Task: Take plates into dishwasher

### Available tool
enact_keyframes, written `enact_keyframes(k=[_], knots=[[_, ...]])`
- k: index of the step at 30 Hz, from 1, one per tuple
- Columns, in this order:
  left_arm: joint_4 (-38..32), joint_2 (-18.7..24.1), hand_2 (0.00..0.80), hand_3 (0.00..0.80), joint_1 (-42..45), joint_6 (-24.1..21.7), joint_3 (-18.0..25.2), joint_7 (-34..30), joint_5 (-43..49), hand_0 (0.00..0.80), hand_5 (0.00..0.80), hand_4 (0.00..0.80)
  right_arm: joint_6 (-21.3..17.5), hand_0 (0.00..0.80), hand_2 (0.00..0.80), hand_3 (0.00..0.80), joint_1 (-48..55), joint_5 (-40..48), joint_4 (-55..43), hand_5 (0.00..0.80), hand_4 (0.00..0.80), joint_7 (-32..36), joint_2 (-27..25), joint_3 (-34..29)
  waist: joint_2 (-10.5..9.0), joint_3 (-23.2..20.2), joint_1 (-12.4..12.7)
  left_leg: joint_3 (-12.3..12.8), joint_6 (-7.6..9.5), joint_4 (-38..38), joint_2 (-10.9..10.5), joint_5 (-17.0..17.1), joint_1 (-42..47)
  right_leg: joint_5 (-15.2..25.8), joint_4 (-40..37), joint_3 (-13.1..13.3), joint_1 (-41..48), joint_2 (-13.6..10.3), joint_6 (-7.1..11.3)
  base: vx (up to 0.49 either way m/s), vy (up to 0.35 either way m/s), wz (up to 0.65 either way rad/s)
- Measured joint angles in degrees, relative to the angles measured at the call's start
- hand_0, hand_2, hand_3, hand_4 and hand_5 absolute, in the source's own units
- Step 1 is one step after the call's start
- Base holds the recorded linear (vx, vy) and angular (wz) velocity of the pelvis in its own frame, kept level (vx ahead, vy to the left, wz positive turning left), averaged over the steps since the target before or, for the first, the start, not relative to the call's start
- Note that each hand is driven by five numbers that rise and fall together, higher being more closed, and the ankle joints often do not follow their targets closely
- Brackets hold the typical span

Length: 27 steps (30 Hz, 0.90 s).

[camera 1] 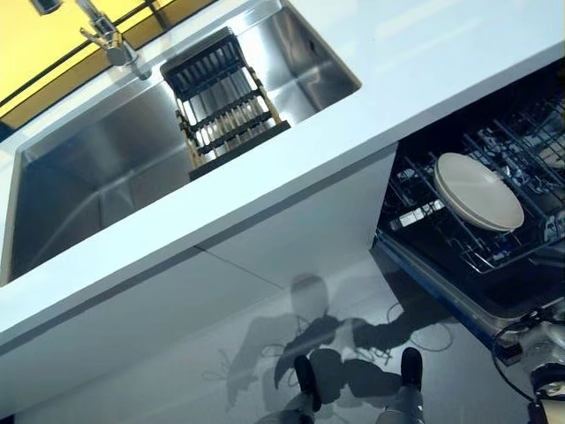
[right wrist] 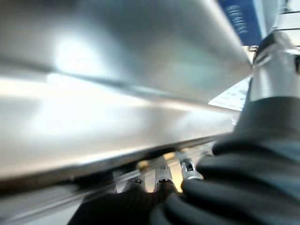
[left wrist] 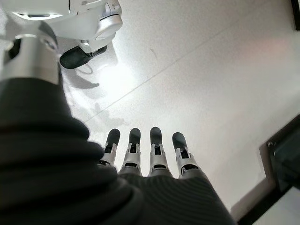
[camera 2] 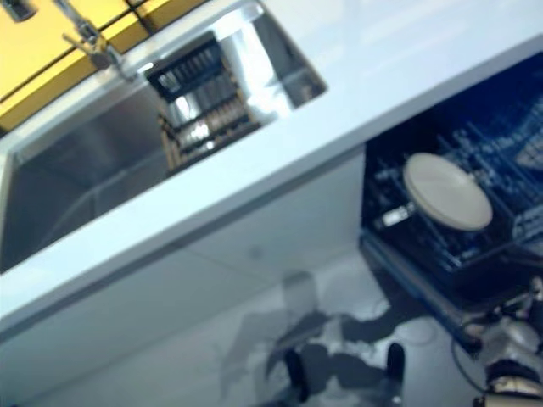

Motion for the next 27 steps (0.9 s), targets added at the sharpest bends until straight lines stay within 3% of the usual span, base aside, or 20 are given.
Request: enact_keyframes(k=[2, 5, 13, 16, 20, 22, 27], knots=[[0.03, -1.12, 0.0, 0.0, -0.05, 0.02, 0.01, 0.0, 0.0, 0.0, 0.0, 0.0, -0.18, 0.0, 0.0, 0.0, 0.01, 2.87, -0.91, 0.0, 0.0, 8.96, -0.73, -0.35, 1.4, 0.7, -1.41, 0.01, -0.19, -0.02, 0.19, -0.13, 0.22, 0.46, -0.36, 0.83, -0.06, 0.37, 0.1, 0.004, -0.006, -0.19], [0.1, -2.22, 0.0, 0.0, -0.25, 0.01, 0.03, -0.07, 0.0, 0.0, 0.0, 0.0, -0.62, 0.0, 0.0, 0.0, 0.07, 5.33, -2.06, 0.0, 0.0, 13.1, -0.51, -0.39, 2.03, 0.75, -2.81, 0.03, -0.4, -0.02, 0.36, -0.3, 0.64, 0.51, -0.36, 1.31, -0.03, 0.62, 0.09, 0.017, -0.021, -0.12], [0.59, -2.6, 0.0, 0.0, -0.66, 0.18, 0.02, -0.7, 0.03, 0.0, 0.0, 0.0, -0.12, 0.0, 0.0, 0.0, 0.43, 6.42, -1.39, 0.0, 0.0, 17.02, -0.51, -0.6, 2.06, 0.73, -2.95, 0.06, -0.68, -0.04, 0.76, -0.51, 2.44, 0.39, -0.37, 1.98, 1.43, 1.09, -0.3, 0.032, -0.011, -0.05], [0.58, -2.61, 0.0, 0.0, -0.76, 0.25, 0.01, -0.72, 0.03, 0.0, 0.0, 0.0, 0.6, 0.0, 0.0, 0.0, 0.29, 2.21, -1.37, 0.0, 0.0, 14.24, -0.52, -0.56, 2.12, 0.67, -2.68, 0.03, -0.72, -0.03, 0.84, -0.53, 3.14, 0.32, -0.37, 1.95, 2.14, 1.16, -0.39, 0.01, 0.004, 0.0], [0.56, -2.61, 0.0, 0.0, -0.79, 0.57, 0.01, -0.74, 0.14, 0.0, 0.0, 0.0, 2.86, 0.0, 0.0, 0.0, -0.39, -6.23, -2.8, 0.0, 0.0, 3.63, -0.65, -0.55, 2.15, 0.62, -2.58, -0.04, -0.81, 0.01, 0.84, -0.57, 3.24, 0.32, -0.36, 1.94, 2.34, 1.17, -0.41, 0.0, 0.0, 0.0], [0.48, -2.61, 0.0, 0.0, -0.87, 0.71, -0.01, -0.76, 0.15, 0.0, 0.0, 0.0, 7.48, 0.0, 0.0, 0.0, -1.99, -11.02, -2.8, 0.0, 0.0, -4.13, -1.26, 0.3, 2.16, 0.6, -2.34, -0.12, -0.67, 0.04, 0.84, -0.46, 3.25, 0.32, -0.36, 1.9, 2.46, 1.16, -0.41, -0.01, -0.005, 0.02], [0.37, -2.48, 0.0, 0.0, -1.71, 0.81, -0.06, -1.23, 0.2, 0.0, 0.0, 0.0, 14.57, 0.0, 0.0, 0.0, -4.72, -15.49, -0.19, 0.0, 0.0, -16.95, -3.06, 0.89, 2.19, 0.44, -0.76, -0.97, -0.69, 0.12, 0.82, -0.18, 3.24, 0.25, -0.35, 1.89, 3.02, 1.18, -0.45, -0.02, -0.011, 0.1]])
